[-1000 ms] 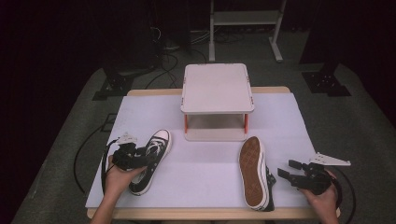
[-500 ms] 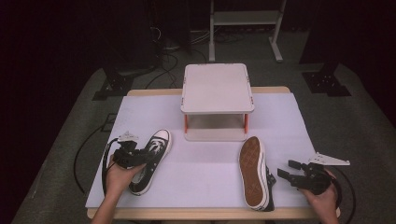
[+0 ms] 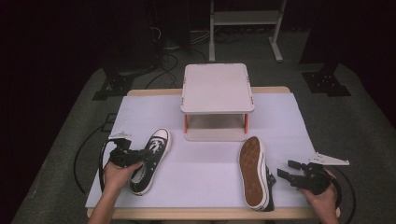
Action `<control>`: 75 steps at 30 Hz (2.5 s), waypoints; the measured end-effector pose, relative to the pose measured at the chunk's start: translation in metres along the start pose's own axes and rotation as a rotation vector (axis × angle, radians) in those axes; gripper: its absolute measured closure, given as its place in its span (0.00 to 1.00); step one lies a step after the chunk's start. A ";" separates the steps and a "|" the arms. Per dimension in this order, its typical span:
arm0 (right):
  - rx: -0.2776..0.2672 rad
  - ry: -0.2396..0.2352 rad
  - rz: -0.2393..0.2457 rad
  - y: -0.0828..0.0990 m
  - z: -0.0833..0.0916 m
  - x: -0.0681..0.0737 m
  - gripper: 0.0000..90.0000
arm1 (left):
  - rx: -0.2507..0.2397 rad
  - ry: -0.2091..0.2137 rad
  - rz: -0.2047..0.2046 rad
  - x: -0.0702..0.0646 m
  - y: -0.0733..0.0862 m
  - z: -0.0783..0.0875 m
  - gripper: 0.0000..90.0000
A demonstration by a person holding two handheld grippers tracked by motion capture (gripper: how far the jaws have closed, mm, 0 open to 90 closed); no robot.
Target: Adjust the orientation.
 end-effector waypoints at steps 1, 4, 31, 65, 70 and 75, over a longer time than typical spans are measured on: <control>-0.001 0.000 0.001 0.000 0.000 0.000 0.30 | 0.001 0.010 0.010 0.001 0.000 0.001 0.84; -0.001 0.001 -0.001 0.000 0.000 -0.001 0.29 | -0.015 0.042 0.041 0.003 -0.001 0.002 0.84; -0.010 0.001 -0.003 0.001 0.002 -0.003 0.32 | -0.053 0.290 0.157 -0.005 -0.008 0.000 0.90; -0.020 0.000 -0.009 -0.002 0.000 -0.006 0.32 | -0.265 0.332 0.092 -0.041 -0.079 0.084 0.90; -0.014 -0.001 -0.008 -0.002 -0.001 -0.006 0.32 | -0.286 0.339 0.095 -0.049 -0.099 0.080 0.90; -0.016 -0.002 -0.011 -0.001 0.001 -0.008 0.32 | -0.290 0.354 0.098 -0.058 -0.125 0.068 0.90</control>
Point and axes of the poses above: each handheld gripper's, and its own axes: z roughly backward along the jaws, y roughly out of its underside, x roughly to its left, the point moved 2 cm from there along -z, roughly forward along the jaws, and after that the axes turned 3 degrees about z, right-handed, at the moved point
